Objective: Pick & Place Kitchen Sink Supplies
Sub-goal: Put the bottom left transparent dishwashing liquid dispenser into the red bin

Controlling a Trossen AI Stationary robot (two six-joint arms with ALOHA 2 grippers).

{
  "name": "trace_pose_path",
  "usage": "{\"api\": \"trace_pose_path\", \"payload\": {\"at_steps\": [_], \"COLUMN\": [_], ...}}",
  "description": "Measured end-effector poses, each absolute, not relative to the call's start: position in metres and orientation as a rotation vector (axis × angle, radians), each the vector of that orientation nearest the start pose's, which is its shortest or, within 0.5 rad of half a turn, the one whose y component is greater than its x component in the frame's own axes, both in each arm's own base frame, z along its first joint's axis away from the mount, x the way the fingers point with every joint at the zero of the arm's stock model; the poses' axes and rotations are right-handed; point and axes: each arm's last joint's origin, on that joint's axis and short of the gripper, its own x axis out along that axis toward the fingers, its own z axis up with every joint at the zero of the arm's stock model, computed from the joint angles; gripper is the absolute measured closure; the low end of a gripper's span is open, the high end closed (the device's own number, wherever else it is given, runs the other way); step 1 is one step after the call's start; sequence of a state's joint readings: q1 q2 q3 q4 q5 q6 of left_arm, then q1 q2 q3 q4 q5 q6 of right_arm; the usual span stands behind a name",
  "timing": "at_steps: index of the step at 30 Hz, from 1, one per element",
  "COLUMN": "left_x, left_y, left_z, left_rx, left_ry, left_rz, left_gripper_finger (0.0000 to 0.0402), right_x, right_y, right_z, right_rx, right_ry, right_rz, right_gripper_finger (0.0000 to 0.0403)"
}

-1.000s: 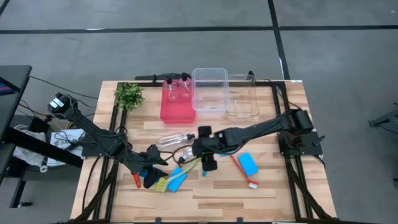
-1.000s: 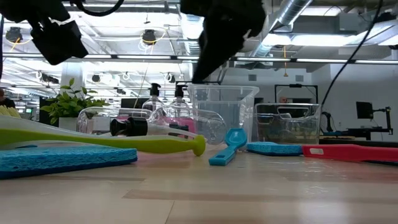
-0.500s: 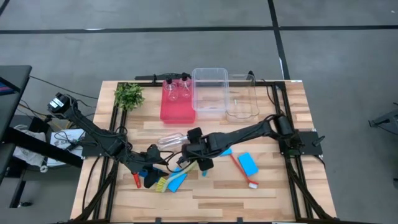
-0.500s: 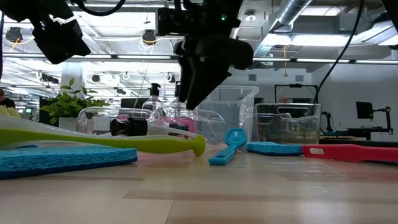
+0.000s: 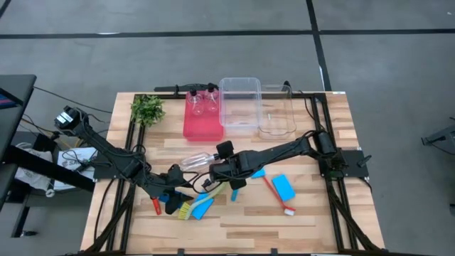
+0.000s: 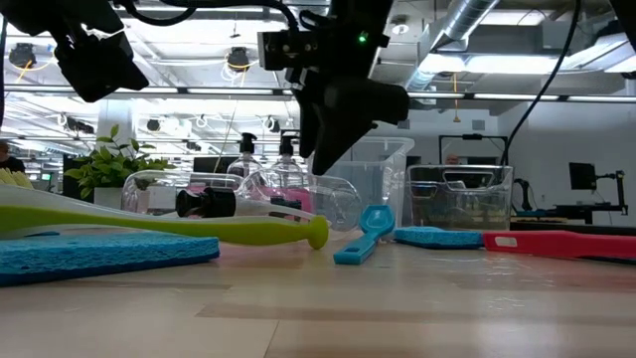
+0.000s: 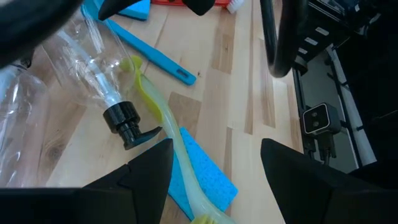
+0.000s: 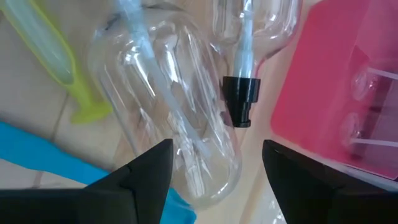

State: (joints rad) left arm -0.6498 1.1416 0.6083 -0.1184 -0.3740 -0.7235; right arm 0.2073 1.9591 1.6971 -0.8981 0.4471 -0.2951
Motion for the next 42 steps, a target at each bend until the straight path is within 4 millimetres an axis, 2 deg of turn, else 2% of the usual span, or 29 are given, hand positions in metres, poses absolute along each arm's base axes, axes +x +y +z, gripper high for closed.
{"api": "trace_pose_path", "payload": {"at_steps": [6, 14, 18, 22, 27, 38, 42], "left_x": [0.187, 0.187, 0.187, 0.187, 0.188, 0.188, 0.188], "left_y": [-0.129, -0.128, -0.128, -0.128, -0.129, -0.129, -0.129], "left_z": [0.213, 0.213, 0.213, 0.213, 0.214, 0.214, 0.214], "left_rx": [-0.379, -0.375, -0.375, -0.375, -0.378, -0.383, -0.383], "left_ry": [0.628, 0.620, 0.620, 0.620, 0.616, 0.609, 0.607], "left_rz": [-0.047, -0.033, -0.033, -0.033, -0.035, -0.036, -0.036], "left_gripper_finger": [0.0156, 0.0156, 0.0156, 0.0156, 0.0156, 0.0156, 0.0156], "right_x": [0.405, 0.405, 0.404, 0.403, 0.404, 0.410, 0.414], "right_y": [0.072, 0.072, 0.070, 0.065, 0.062, 0.044, 0.041], "right_z": [0.260, 0.261, 0.260, 0.255, 0.247, 0.245, 0.231], "right_rx": [-0.635, -0.649, -0.646, -0.591, -0.624, -0.558, -0.538], "right_ry": [1.119, 1.115, 1.136, 1.185, 1.184, 1.157, 1.201], "right_rz": [-0.050, -0.064, -0.025, 0.082, 0.179, 0.224, 0.245], "right_gripper_finger": [0.0149, 0.0079, 0.0058, 0.0059, 0.0071, 0.0076, 0.0076]}}
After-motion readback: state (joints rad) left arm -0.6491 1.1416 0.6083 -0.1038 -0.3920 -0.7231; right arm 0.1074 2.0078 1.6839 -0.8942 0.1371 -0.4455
